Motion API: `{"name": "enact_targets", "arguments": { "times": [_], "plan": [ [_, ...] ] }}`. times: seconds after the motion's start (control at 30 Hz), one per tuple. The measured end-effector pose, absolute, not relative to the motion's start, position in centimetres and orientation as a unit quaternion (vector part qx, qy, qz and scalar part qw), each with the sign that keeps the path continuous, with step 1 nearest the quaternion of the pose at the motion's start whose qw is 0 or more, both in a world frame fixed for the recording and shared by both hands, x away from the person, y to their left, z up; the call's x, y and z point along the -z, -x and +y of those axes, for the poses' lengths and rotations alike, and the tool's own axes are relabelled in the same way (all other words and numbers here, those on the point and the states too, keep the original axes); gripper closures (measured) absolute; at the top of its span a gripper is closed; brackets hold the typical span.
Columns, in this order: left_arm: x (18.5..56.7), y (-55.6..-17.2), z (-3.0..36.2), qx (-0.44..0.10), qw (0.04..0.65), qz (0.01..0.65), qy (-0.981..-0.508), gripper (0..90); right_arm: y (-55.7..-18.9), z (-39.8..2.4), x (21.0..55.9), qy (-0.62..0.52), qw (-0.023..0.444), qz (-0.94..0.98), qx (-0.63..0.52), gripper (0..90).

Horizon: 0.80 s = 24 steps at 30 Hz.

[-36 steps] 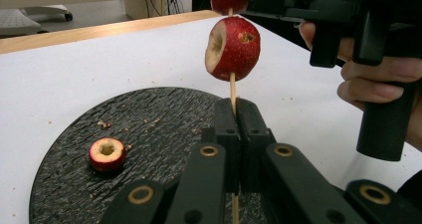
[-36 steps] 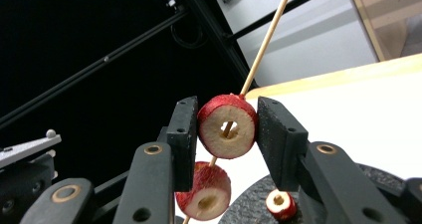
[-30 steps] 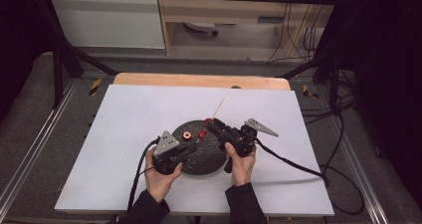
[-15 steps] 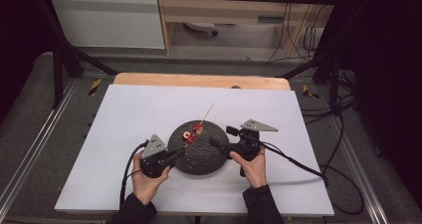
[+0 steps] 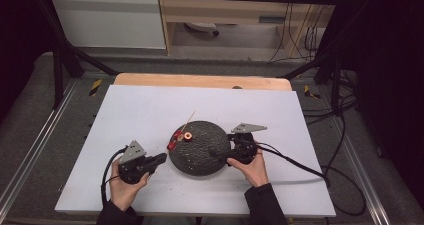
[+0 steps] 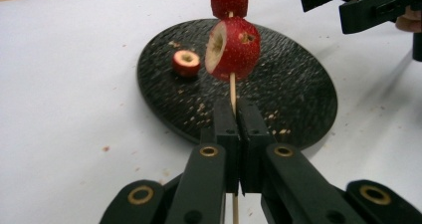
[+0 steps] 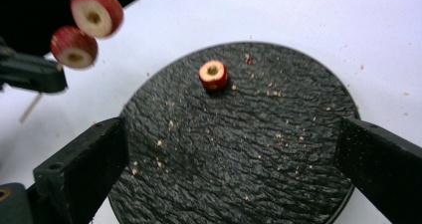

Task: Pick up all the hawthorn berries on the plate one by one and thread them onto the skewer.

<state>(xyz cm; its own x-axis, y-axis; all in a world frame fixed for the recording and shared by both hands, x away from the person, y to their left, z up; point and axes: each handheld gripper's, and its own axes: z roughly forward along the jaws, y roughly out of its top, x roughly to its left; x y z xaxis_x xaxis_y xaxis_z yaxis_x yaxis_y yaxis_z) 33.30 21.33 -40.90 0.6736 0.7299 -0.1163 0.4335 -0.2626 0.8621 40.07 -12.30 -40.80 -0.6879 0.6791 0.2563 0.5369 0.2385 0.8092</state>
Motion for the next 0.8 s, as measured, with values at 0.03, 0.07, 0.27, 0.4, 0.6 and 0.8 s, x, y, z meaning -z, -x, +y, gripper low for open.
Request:
{"name": "enact_targets", "arguments": {
  "times": [0.03, 0.07, 0.27, 0.4, 0.6, 0.8],
  "plan": [
    [40.9, -33.3, 21.6, -0.155, 0.478, 0.375, -0.779, 88.4, -40.2, -12.0, 40.8, -0.385, 0.075, 0.790, -0.471, 1.4],
    [40.9, -33.2, 21.8, -0.154, 0.477, 0.377, -0.779, 88.4, -40.3, -11.8, 40.8, -0.383, 0.074, 0.794, -0.466, 1.3],
    [41.4, -33.1, 22.7, -0.155, 0.470, 0.373, -0.785, 88.4, -41.1, -9.7, 40.3, -0.379, 0.077, 0.816, -0.430, 1.3],
    [41.8, -33.2, 23.3, -0.152, 0.466, 0.376, -0.787, 88.4, -41.8, -8.6, 39.7, -0.370, 0.088, 0.832, -0.403, 3.7],
    [42.5, -33.3, 24.5, -0.147, 0.463, 0.385, -0.784, 88.3, -43.4, -6.8, 39.3, -0.360, 0.098, 0.851, -0.369, 6.1],
    [42.7, -33.4, 25.1, -0.146, 0.461, 0.389, -0.785, 88.4, -44.9, -4.8, 39.3, -0.351, 0.101, 0.868, -0.337, 7.5]
  ]
}}
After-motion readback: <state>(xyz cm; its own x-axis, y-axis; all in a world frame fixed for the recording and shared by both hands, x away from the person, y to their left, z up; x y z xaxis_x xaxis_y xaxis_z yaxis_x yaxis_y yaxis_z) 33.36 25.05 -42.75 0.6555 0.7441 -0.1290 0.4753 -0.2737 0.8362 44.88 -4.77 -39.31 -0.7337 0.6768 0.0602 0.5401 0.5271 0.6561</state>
